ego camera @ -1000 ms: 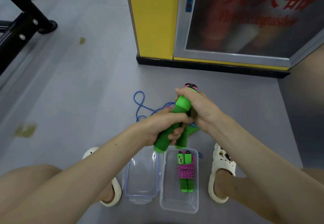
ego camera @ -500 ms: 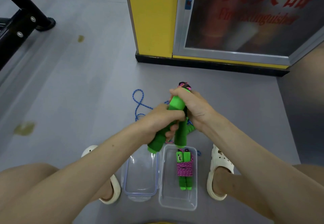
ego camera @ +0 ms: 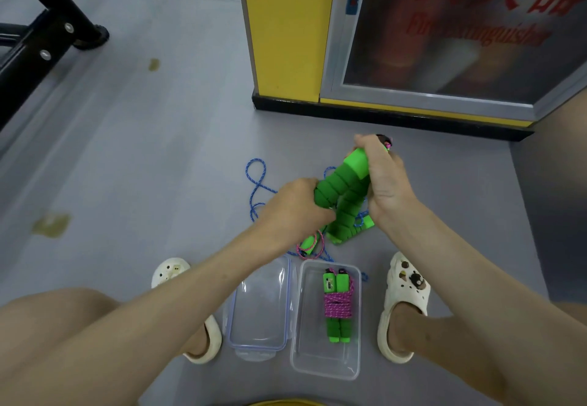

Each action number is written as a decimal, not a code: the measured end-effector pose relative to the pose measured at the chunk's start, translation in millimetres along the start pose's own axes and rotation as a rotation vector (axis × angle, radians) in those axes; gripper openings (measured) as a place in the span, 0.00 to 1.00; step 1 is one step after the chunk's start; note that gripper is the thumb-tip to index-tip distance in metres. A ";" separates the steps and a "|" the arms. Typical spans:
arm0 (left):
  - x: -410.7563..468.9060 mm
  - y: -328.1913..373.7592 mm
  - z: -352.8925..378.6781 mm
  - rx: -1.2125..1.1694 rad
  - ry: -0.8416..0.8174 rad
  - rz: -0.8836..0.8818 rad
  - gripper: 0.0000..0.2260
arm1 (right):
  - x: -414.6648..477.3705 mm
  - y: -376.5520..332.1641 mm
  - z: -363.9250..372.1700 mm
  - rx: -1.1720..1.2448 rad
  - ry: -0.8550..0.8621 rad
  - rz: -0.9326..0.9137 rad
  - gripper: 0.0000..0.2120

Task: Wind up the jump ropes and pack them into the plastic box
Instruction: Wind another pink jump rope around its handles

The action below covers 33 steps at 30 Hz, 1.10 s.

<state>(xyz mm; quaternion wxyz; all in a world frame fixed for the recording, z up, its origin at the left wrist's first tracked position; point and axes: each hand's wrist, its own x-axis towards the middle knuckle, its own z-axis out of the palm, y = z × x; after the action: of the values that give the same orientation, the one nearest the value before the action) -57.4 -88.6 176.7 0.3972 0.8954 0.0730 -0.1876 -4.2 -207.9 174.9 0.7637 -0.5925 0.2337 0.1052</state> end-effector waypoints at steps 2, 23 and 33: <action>-3.7 0.5 4.0 0.221 0.160 0.030 0.07 | 0.3 1.3 3.1 0.007 0.043 -0.015 0.11; -7.1 -10.2 -3.2 -0.461 -0.296 -0.077 0.12 | -0.4 0.5 -2.5 -0.002 -0.278 -0.010 0.10; -11.7 -7.9 -2.6 -0.560 -0.351 -0.049 0.11 | 5.2 7.2 -8.5 0.064 -0.365 0.053 0.25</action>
<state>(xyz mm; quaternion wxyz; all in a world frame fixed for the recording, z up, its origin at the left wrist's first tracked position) -69.6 -81.2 177.5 0.6299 0.7033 0.0738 -0.3212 -4.8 -214.6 164.7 0.8089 -0.5327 0.1100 0.2232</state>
